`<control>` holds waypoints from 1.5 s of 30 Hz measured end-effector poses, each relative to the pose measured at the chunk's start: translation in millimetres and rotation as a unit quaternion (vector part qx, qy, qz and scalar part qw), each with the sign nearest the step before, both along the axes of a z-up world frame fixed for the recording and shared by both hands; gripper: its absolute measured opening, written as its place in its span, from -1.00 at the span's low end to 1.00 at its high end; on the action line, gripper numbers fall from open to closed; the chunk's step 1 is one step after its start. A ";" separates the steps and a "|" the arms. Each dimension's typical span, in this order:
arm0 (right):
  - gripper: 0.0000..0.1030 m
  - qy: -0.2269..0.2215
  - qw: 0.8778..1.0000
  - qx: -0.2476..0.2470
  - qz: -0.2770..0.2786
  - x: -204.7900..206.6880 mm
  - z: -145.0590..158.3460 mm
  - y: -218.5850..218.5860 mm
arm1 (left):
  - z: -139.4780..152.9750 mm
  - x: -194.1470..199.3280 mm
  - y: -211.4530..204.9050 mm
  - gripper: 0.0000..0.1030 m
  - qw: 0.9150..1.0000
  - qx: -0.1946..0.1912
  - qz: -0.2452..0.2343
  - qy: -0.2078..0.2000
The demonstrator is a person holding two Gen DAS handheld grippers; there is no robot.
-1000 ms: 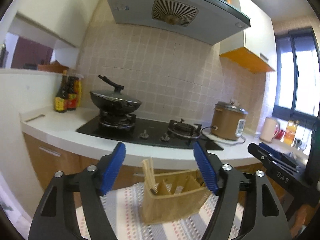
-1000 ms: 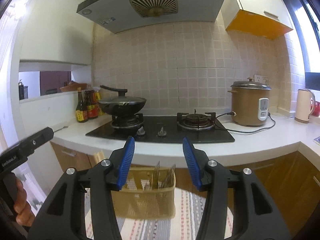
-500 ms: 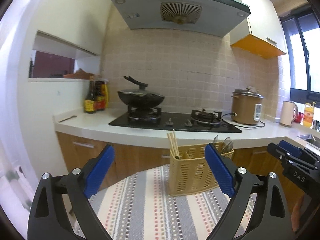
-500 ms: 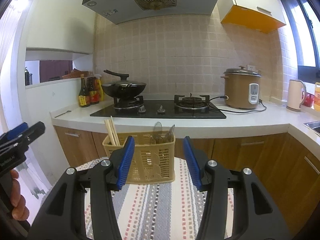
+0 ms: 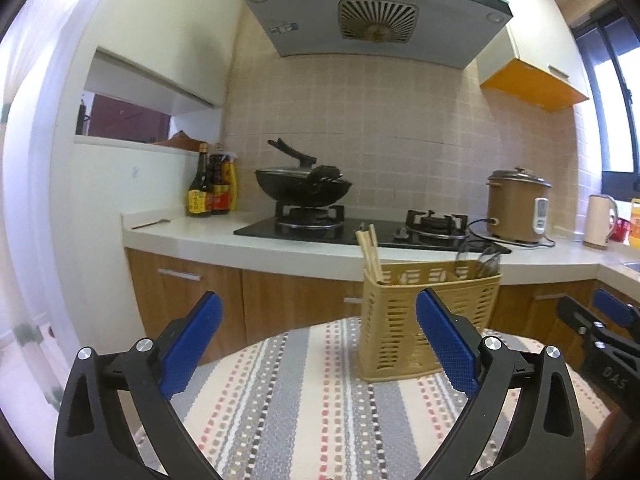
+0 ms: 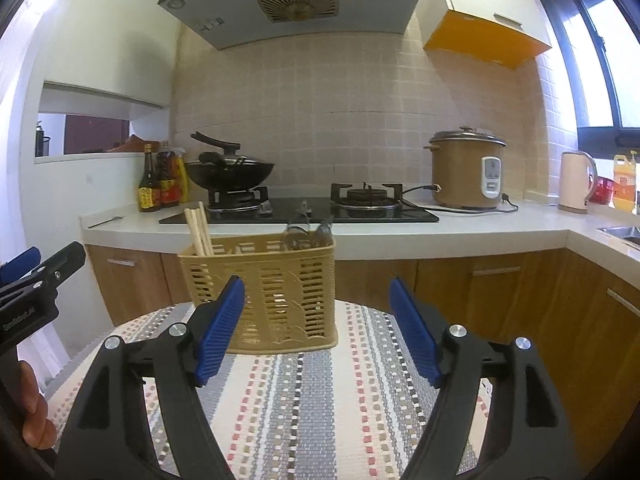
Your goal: Organize utensils
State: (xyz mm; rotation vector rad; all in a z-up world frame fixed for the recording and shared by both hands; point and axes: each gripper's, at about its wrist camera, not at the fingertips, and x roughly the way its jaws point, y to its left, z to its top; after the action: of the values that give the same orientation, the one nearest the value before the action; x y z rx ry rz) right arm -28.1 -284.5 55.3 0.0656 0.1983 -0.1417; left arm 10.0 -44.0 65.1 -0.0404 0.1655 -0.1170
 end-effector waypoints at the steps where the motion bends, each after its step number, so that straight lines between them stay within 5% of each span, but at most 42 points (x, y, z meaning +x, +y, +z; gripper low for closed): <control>1: 0.38 0.001 1.000 0.003 0.000 1.4 -1.7 -2.1 | -1.8 1.3 0.0 0.83 1.000 -0.001 0.003 -0.001; 45: 0.39 -0.007 1.000 -0.004 0.004 3.2 -5.9 6.7 | -12.6 -4.9 -7.2 0.83 0.999 0.032 0.009 -0.004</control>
State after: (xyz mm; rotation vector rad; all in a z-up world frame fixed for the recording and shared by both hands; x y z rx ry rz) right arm -24.9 -277.8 49.4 0.0574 0.1840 -0.1332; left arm 5.1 -51.3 52.5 0.0215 0.1598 -0.0944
